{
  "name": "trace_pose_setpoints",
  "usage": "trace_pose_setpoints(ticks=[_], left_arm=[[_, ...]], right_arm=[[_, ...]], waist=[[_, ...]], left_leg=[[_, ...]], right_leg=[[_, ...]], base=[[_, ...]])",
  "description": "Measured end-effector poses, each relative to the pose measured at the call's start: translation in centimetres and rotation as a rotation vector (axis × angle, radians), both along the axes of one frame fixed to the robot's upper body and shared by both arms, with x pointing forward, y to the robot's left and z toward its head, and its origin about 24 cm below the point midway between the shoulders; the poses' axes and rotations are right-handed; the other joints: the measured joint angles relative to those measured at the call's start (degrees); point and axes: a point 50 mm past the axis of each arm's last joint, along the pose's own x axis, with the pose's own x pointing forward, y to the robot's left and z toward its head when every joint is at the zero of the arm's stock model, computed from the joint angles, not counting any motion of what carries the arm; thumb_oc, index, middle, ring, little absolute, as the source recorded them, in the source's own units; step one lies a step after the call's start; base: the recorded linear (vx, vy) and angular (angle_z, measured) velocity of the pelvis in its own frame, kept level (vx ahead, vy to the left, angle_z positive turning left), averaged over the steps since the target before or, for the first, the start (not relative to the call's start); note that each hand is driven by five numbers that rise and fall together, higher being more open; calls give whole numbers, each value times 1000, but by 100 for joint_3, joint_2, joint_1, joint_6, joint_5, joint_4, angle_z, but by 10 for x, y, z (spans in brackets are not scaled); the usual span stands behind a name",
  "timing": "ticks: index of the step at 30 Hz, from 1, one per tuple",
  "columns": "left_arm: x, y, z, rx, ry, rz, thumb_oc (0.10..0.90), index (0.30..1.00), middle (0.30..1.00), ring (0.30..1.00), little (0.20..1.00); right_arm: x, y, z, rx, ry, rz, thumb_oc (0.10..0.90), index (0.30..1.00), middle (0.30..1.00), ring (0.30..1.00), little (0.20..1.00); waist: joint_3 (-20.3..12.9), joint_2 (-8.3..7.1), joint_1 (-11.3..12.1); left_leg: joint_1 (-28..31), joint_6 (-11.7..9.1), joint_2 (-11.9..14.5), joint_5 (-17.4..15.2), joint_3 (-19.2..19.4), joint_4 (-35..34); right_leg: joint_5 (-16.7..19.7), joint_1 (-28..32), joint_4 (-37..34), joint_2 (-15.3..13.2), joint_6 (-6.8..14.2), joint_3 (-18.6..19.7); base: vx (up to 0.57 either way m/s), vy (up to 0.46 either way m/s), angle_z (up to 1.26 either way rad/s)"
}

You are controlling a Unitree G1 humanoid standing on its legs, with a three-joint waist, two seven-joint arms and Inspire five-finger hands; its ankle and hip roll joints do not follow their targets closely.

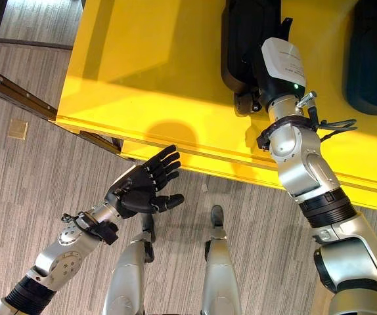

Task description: Move parts from the plastic box to the shelf.

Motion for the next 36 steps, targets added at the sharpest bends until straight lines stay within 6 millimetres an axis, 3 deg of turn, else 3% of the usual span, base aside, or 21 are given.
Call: trace_pose_setpoints(ticks=[1,2,3,22,36], left_arm=[[0,0,0,0,0,0,900,1000,1000,1000,1000],[0,0,0,0,0,0,900,1000,1000,1000,1000],[0,0,0,0,0,0,900,1000,1000,1000,1000],[0,0,0,0,-1,-8,900,1000,1000,1000,1000],[-1,0,-1,6,3,-8,900,1000,1000,1000,1000]], right_arm=[[0,0,0,0,0,1,400,300,300,300,300],[0,0,0,5,1,3,447,366,366,366,366],[0,0,0,18,2,8,900,1000,1000,1000,1000],[0,0,3,12,22,21,900,1000,1000,1000,1000],[-2,0,-15,53,32,100,900,1000,1000,1000,1000]], waist=[[0,0,-1],[0,0,-2],[0,1,-4],[-2,3,3],[-1,4,-11]], left_leg=[[0,0,0,-2,1,0],[0,-1,0,-3,2,0],[0,-1,0,-3,3,0],[34,-1,6,-7,3,4],[147,5,3,-19,5,17]], right_leg=[[0,0,0,-1,0,0],[0,-2,1,-7,0,0],[0,-4,2,-6,0,0],[3,14,83,28,2,-4],[-1,126,94,26,-3,-3]], base=[[0,0,0],[0,0,0],[0,0,0],[0,0,0],[0,0,0]])
